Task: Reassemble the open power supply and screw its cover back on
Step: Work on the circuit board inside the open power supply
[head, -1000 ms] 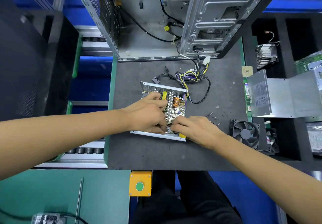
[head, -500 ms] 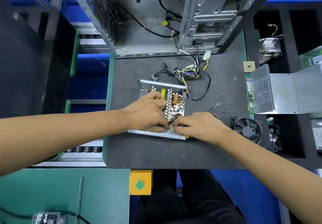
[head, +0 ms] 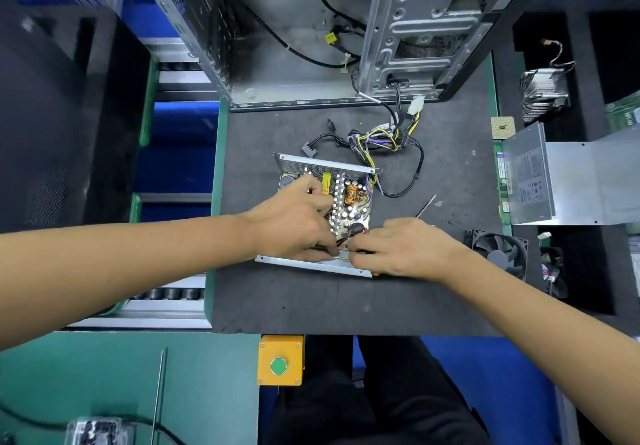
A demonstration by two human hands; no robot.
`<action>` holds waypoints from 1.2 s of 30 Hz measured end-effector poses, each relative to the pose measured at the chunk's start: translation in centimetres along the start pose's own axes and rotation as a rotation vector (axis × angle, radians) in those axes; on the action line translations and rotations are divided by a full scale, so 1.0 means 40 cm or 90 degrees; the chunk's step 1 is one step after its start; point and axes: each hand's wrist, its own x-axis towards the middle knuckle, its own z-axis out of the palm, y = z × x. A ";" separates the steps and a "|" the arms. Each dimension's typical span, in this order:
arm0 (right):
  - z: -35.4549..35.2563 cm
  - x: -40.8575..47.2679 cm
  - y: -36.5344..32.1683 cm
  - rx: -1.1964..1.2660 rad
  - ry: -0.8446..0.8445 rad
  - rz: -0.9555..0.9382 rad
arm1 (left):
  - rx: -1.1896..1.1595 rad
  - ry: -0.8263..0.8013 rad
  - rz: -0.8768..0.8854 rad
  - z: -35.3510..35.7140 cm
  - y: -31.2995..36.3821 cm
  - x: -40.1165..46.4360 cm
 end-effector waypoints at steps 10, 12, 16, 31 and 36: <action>-0.002 -0.003 0.011 0.012 -0.012 -0.022 | -0.008 0.013 0.011 0.004 -0.001 0.000; 0.000 -0.003 0.013 0.017 -0.015 -0.027 | 0.006 0.004 0.017 0.000 -0.002 -0.002; 0.004 -0.004 0.012 0.013 -0.022 -0.033 | 0.035 -0.011 0.030 -0.010 0.000 0.000; 0.010 -0.005 0.005 0.029 -0.007 -0.004 | -0.037 -0.035 0.062 -0.034 -0.006 0.000; 0.019 -0.013 0.001 0.033 0.013 0.022 | -0.110 -0.048 0.040 -0.043 -0.012 0.000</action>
